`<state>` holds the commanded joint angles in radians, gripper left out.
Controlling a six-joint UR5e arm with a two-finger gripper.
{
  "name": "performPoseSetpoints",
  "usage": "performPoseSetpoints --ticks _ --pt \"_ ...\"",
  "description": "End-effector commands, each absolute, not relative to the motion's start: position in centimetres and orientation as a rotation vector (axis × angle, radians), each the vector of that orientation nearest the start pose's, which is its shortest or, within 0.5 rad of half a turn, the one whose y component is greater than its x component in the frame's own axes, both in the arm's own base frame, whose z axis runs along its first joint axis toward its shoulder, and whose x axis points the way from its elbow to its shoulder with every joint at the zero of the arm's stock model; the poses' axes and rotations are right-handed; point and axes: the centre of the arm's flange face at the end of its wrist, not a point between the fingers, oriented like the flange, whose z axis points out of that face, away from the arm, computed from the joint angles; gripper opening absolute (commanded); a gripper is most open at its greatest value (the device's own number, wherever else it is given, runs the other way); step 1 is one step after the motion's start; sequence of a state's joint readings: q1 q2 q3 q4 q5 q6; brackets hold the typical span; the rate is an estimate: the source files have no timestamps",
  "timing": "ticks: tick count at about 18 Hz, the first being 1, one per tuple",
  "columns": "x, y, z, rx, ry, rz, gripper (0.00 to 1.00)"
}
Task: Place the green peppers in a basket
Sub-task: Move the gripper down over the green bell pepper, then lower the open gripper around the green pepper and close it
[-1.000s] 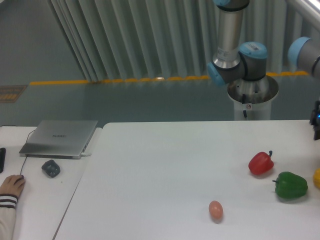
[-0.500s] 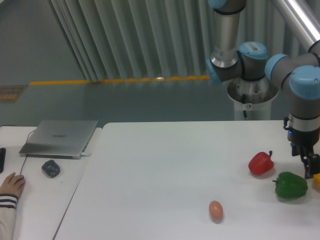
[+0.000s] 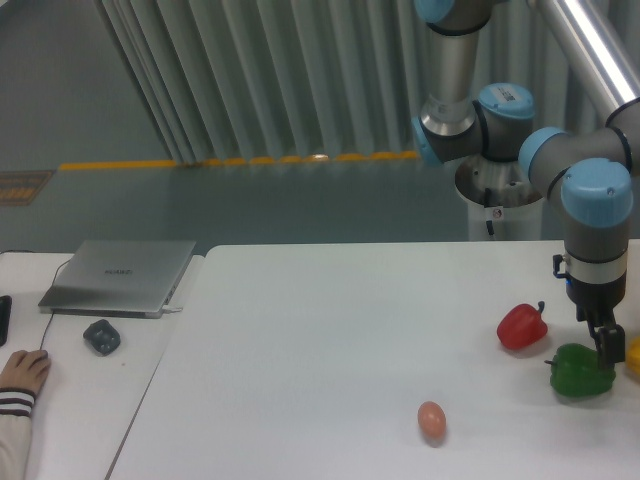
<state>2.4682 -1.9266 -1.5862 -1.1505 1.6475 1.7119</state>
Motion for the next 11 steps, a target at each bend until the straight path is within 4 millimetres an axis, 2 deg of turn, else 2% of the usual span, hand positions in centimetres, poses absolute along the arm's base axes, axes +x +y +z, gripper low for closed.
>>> performPoseSetpoints --ticks 3,11 --pt "-40.9 48.7 31.3 -2.942 1.263 0.111 1.00" --pt "-41.0 48.8 30.2 -2.952 1.252 0.088 1.00"
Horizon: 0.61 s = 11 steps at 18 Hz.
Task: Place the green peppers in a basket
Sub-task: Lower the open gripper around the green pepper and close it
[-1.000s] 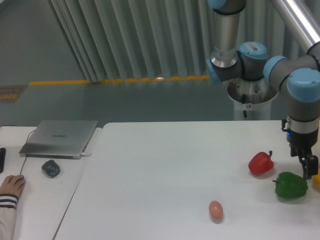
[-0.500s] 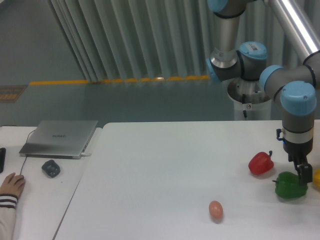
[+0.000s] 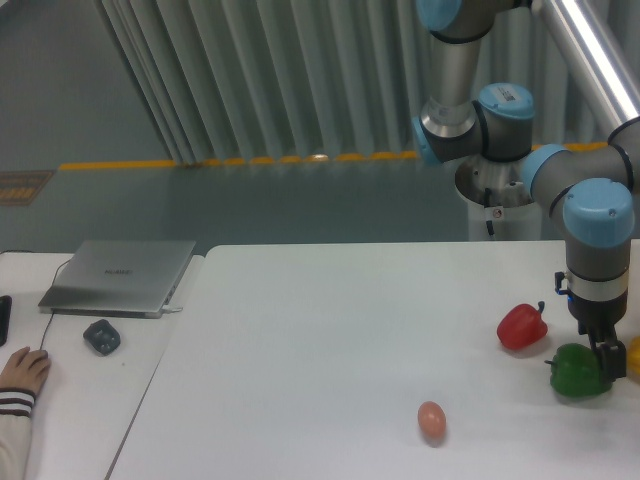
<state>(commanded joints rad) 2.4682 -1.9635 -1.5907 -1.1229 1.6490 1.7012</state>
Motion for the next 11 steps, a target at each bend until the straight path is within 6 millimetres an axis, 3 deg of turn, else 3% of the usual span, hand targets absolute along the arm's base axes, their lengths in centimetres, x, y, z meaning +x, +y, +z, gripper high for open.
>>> performPoseSetpoints --ticks 11 --pt "-40.8 50.0 28.0 -2.949 1.273 0.066 1.00"
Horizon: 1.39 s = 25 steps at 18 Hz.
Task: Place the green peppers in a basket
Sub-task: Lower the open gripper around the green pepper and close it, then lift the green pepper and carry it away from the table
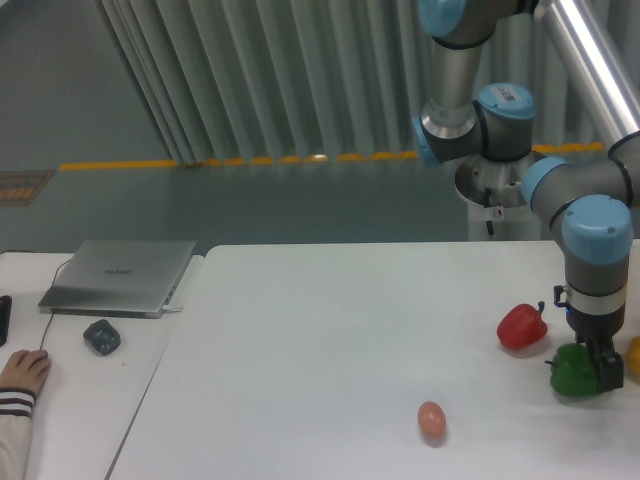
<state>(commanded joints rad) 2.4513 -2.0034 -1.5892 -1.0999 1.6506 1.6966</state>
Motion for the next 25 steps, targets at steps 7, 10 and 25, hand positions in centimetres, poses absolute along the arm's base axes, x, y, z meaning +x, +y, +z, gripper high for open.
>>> performPoseSetpoints --ticks 7,10,25 --pt "-40.8 50.1 27.6 -2.975 1.216 0.063 0.63" --pt "-40.9 50.2 28.0 -2.976 1.202 0.074 0.54" --pt "-48.2 40.4 42.1 -2.992 0.923 0.424 0.55"
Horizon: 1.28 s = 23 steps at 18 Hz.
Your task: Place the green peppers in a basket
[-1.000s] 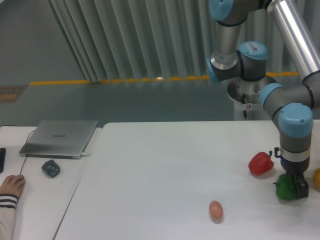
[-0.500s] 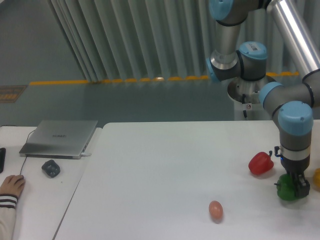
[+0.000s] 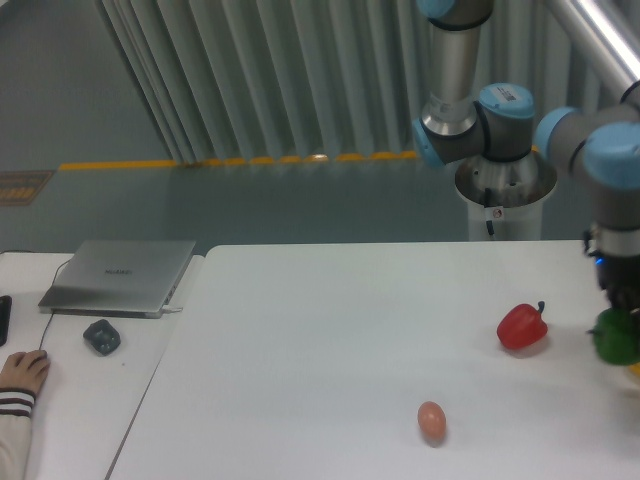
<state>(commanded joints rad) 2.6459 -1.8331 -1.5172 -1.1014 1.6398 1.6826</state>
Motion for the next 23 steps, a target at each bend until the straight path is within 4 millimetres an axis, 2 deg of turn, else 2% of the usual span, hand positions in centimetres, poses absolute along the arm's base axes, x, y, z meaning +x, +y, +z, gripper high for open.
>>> performPoseSetpoints --ticks 2,6,15,16,18,23 --pt "-50.4 38.3 42.3 -2.990 0.968 0.432 0.55" --pt "-54.1 34.3 41.0 -2.965 0.974 0.390 0.55" --pt "-59.0 30.4 36.1 -2.985 0.895 0.307 0.57" --pt "-59.2 30.3 35.7 -2.988 0.891 0.298 0.64" --pt "-59.3 30.3 35.4 -2.984 0.890 0.302 1.00" --pt "-58.4 29.4 35.7 -2.991 0.913 0.296 1.00"
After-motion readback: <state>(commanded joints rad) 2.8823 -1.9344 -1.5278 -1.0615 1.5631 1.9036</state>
